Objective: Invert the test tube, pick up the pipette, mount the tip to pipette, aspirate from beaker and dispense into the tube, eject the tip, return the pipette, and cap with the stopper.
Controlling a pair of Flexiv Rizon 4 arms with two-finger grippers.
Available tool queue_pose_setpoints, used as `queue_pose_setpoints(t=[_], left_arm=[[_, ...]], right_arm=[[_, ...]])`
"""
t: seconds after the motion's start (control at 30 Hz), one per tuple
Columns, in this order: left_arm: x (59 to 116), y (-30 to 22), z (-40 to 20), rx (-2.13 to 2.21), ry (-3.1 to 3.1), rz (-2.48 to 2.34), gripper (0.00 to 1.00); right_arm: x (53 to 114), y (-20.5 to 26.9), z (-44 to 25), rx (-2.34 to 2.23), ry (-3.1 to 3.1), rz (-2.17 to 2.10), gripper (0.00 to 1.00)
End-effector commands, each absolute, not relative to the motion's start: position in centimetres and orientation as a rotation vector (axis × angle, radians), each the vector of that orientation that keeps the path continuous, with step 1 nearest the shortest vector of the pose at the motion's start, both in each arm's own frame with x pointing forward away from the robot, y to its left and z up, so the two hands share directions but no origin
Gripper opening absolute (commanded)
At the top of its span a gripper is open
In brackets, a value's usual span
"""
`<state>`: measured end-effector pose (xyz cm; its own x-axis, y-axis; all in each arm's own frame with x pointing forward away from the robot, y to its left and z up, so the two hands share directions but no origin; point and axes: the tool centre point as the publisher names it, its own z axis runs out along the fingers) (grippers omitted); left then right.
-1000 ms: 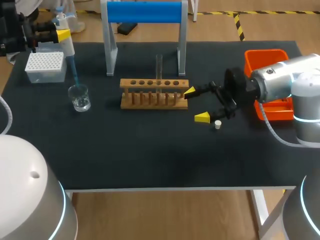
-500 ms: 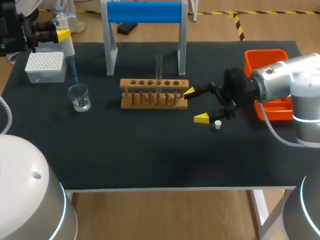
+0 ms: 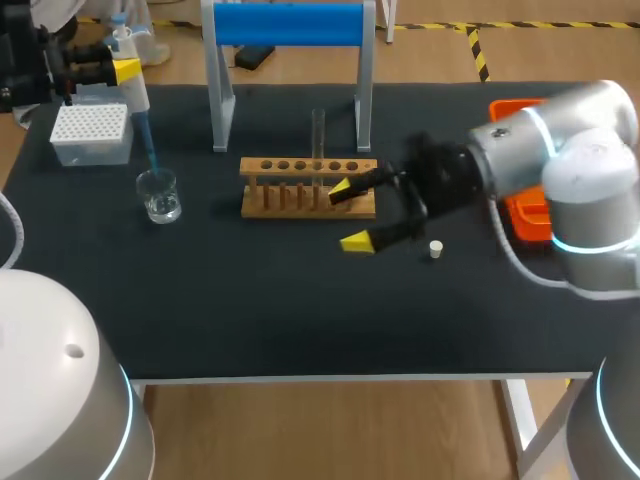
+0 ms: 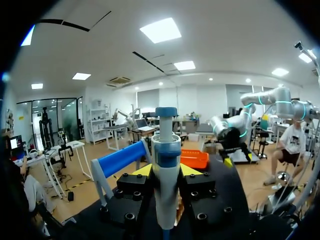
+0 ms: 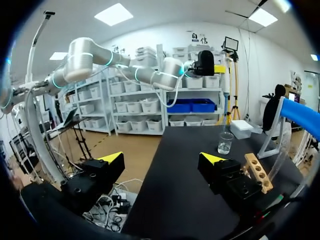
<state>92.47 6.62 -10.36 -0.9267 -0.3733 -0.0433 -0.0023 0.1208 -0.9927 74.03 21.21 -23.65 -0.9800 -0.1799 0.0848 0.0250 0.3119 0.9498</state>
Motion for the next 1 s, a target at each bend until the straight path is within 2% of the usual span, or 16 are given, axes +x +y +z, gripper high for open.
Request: queue_pose_setpoints(t=[0.03,0.37,1.0], left_arm=[[92.4,6.6,-10.4,-0.368,2.117,-1.876,0.00],[92.4,6.6,-10.4,-0.368,2.117,-1.876,0.00],[92.4,6.6,-10.4,-0.368,2.117,-1.876,0.00]], right_arm=[[73.2,24.5,-24.2,0.116,-2.521,-1.702,1.00],[73.9,28.2,-26.9,-0.038,-2.678,-1.651,1.00],[77.8,30.9,-31.2,-0.226,-2.807,-1.621,1.00]])
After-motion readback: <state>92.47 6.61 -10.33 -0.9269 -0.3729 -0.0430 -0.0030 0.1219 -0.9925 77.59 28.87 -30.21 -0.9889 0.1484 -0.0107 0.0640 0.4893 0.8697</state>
